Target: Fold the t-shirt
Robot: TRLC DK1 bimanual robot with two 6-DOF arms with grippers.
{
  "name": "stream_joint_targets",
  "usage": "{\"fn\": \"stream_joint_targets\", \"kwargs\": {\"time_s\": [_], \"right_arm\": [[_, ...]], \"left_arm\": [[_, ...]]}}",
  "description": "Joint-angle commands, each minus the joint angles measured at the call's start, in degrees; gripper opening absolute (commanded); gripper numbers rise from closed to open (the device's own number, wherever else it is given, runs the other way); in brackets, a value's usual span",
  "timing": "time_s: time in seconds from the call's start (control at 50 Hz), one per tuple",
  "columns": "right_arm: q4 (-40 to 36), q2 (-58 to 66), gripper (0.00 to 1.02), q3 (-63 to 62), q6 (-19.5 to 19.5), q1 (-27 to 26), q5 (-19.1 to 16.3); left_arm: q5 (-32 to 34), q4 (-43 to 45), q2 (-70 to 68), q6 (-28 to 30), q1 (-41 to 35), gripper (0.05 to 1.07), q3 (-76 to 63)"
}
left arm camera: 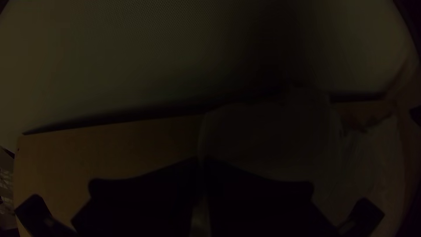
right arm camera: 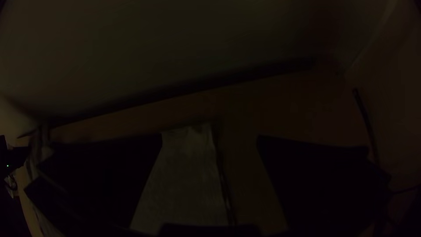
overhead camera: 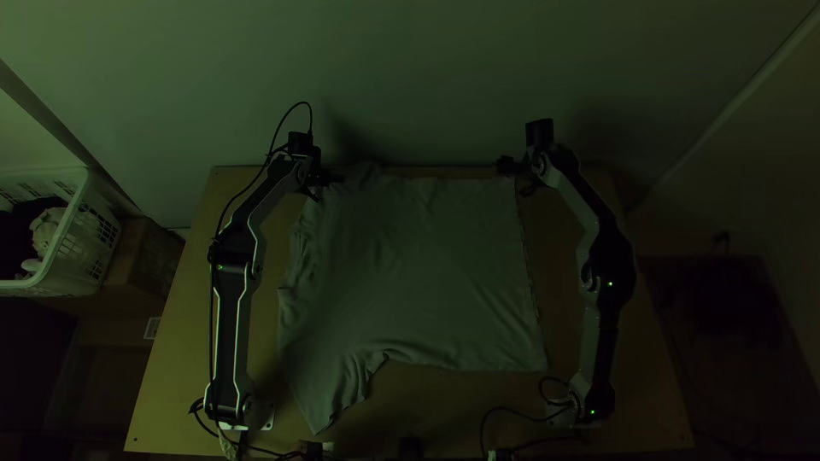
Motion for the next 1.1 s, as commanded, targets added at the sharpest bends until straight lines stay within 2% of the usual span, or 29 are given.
{"fn": "stream_joint_targets", "kwargs": {"time_s": [0.0,0.14,0.44,0.58,0.64,0.7,0.78,1.08], "right_arm": [[-5.62,6.7,0.98,9.6,2.9,-0.49,0.08],[-6.59,10.57,0.92,13.73,4.84,-0.49,0.08],[-5.71,14.7,0.91,14.52,6.77,-0.31,-0.09],[-5.53,16.01,0.75,14.52,7.3,-0.22,-0.27],[-5.35,16.63,0.63,14.52,7.38,-0.22,-0.27],[-5.18,17.07,0.42,14.61,7.38,-0.22,-0.27],[-3.68,16.89,0.03,14.61,7.21,-0.49,-0.27],[-0.17,13.82,0.03,14.61,6.51,-0.93,0.0]], "left_arm": [[-1.12,-1.31,-2.25,-1.05,1.34,0.08,0.23],[-0.86,-2.1,-4.71,-1.57,1.34,0.08,0.23],[-0.51,-2.8,-7.26,-1.66,1.78,0.08,0.14],[-0.42,-2.72,-7.79,-1.66,1.95,0.08,0.14],[-0.42,-2.72,-7.79,-1.66,2.04,0.08,0.14],[-0.42,-2.8,-7.88,-1.66,2.13,0.08,0.14],[-0.42,-2.89,-7.88,-1.66,2.22,0.08,0.14],[-0.42,-3.51,-8.41,-2.54,2.48,0.08,-0.04]]}}
